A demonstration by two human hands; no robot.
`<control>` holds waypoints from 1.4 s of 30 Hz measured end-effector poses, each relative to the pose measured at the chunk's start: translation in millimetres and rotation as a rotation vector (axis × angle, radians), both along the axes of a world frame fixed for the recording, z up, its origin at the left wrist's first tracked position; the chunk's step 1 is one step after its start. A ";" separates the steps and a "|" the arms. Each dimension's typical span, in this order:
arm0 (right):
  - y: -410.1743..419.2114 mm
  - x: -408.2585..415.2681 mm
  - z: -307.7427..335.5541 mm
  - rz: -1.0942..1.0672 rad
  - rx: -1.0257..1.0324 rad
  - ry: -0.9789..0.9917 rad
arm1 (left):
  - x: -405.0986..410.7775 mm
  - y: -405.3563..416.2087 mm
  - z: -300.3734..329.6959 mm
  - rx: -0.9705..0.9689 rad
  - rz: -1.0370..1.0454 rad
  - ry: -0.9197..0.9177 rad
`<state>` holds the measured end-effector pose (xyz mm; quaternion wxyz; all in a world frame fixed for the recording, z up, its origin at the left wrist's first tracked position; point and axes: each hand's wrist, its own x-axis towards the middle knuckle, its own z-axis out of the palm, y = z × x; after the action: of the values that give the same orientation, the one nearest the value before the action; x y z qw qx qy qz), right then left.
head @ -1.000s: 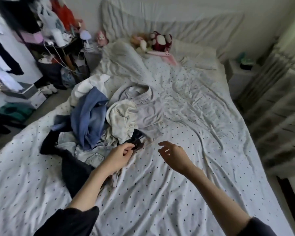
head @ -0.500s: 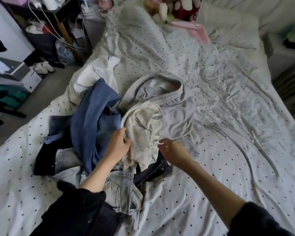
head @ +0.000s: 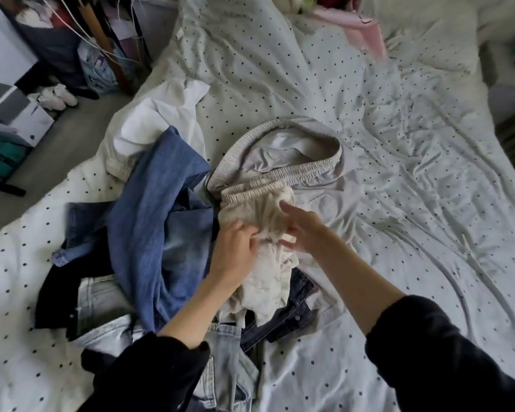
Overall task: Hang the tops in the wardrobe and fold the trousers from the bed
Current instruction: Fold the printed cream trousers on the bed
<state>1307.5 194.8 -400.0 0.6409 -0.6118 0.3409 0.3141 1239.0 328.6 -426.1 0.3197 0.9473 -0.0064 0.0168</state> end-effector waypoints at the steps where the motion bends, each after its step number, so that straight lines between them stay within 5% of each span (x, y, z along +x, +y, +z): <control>1: -3.5 -1.3 -1.0 -0.027 -0.065 -0.008 | -7.5 -0.9 1.0 -0.050 -0.065 0.008; 4: -22.0 -21.5 5.0 -0.101 -0.278 -0.112 | -21.5 -5.0 2.9 -0.090 -0.175 0.051; 9: -76.2 -72.9 19.2 -0.224 -0.323 -0.177 | -41.0 -27.2 19.5 -0.131 -0.230 0.052; 18: -204.2 -189.8 39.6 -0.304 -0.691 -0.175 | -112.8 -128.0 43.6 -0.232 -0.664 0.215; 24: -241.6 -258.7 -4.0 -0.140 -0.617 0.194 | -103.4 -128.0 24.7 -0.070 -0.568 0.230; 30: -246.2 -238.3 -36.6 -0.051 -0.813 0.025 | -66.6 -141.3 5.1 0.071 -0.467 0.160; 34: -259.9 -209.6 -55.2 -0.062 -0.706 0.010 | -22.7 -170.9 -14.4 0.075 -0.438 0.128; 39: -267.5 -198.9 -68.3 -0.018 -0.584 -0.045 | 36.5 -194.4 -42.9 0.013 -0.262 0.534; 42: -275.6 -209.2 -69.2 -0.182 -0.494 -0.095 | 46.6 -197.3 -47.0 -0.175 -0.164 0.666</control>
<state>1098.3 -80.8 -469.2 0.5131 -0.7306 0.4303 0.1333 1285.6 131.3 -473.2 0.3845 0.8661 0.0236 -0.3184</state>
